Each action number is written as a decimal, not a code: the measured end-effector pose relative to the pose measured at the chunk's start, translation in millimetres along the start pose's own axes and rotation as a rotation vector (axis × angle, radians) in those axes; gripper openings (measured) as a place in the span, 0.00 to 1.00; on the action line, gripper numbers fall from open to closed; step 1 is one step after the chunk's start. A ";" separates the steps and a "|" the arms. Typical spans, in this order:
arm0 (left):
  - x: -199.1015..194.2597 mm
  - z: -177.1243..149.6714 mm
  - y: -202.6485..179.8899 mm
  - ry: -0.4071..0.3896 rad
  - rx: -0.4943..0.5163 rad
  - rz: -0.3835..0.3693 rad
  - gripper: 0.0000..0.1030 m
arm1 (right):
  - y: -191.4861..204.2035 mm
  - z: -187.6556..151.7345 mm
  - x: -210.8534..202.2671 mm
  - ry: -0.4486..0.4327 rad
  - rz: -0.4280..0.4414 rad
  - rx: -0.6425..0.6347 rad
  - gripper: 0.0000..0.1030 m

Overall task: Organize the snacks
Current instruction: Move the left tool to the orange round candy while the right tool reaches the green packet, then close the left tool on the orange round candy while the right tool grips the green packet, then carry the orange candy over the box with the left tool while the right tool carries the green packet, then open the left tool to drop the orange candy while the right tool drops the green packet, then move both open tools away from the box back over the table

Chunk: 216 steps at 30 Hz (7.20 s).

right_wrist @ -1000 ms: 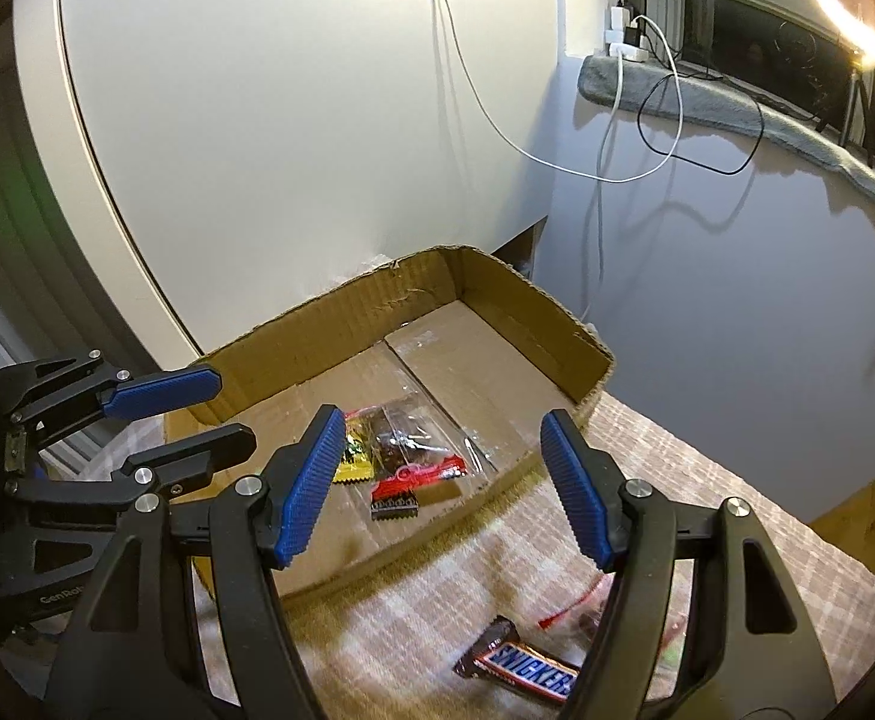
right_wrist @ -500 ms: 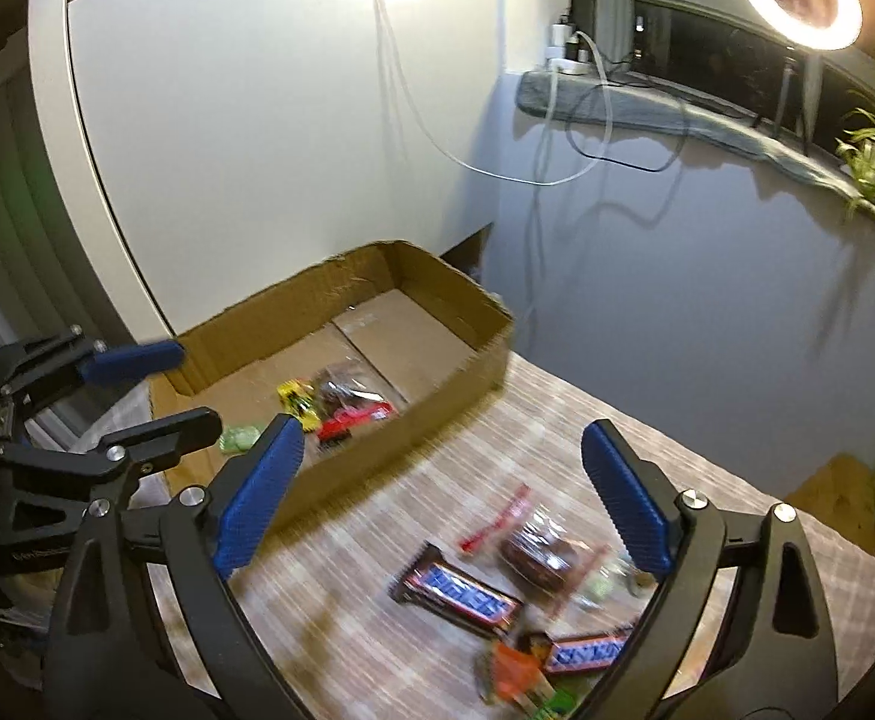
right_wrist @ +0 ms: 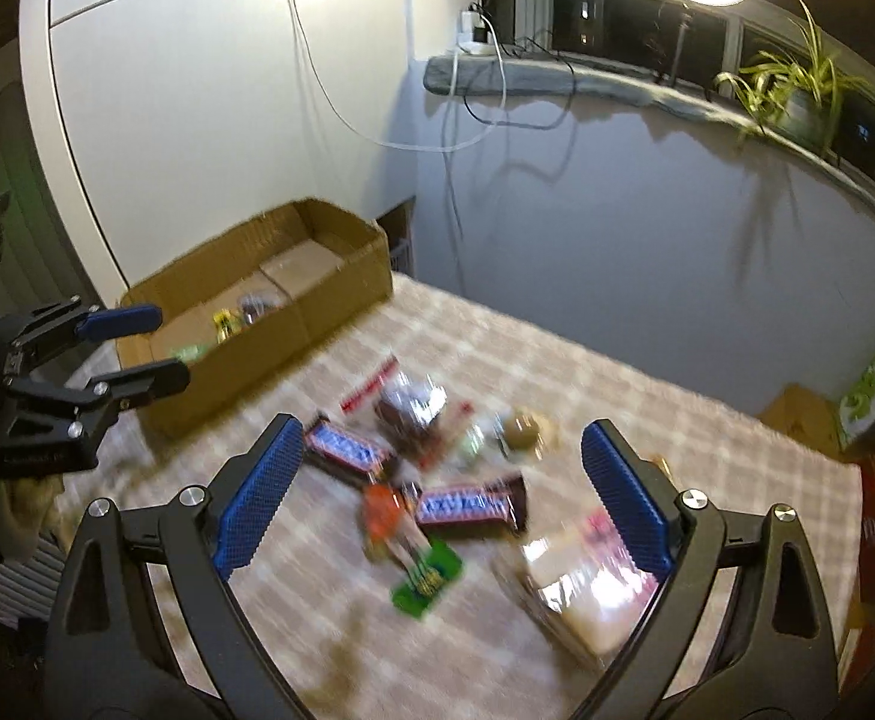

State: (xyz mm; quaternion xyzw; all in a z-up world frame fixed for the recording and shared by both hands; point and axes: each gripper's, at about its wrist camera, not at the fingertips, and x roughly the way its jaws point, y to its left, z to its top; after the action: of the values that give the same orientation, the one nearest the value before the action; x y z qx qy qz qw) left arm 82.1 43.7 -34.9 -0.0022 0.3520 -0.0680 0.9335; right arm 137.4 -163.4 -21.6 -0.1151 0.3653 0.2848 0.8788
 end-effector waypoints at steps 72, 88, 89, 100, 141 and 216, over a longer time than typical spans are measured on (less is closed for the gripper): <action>77.4 -24.2 -62.1 0.195 0.055 -0.240 0.31 | -10.9 -82.3 40.1 0.180 0.119 0.010 0.38; 26.1 -11.4 -40.3 0.080 0.039 -0.182 0.31 | 10.9 -55.2 15.1 0.108 0.119 -0.019 0.38; 23.0 -10.5 -37.0 0.072 0.034 -0.176 0.31 | 13.4 -52.0 13.6 0.102 0.120 -0.024 0.38; 0.4 -3.9 0.1 0.015 -0.006 -0.110 0.31 | 43.2 -13.1 17.0 0.052 0.140 -0.071 0.38; 14.9 -3.1 126.4 0.022 -0.147 0.049 0.31 | 149.9 112.3 154.4 0.071 0.247 -0.199 0.39; 24.9 -11.9 -62.4 0.074 0.004 -0.185 0.60 | -109.6 -35.9 -11.1 0.049 -0.025 0.219 0.97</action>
State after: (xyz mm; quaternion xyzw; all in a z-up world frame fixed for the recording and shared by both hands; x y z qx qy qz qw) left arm 85.0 -20.8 -57.0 -0.0306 0.3844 -0.1547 0.9096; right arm 174.5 -271.7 -39.8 -0.0300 0.4138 0.2292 0.8805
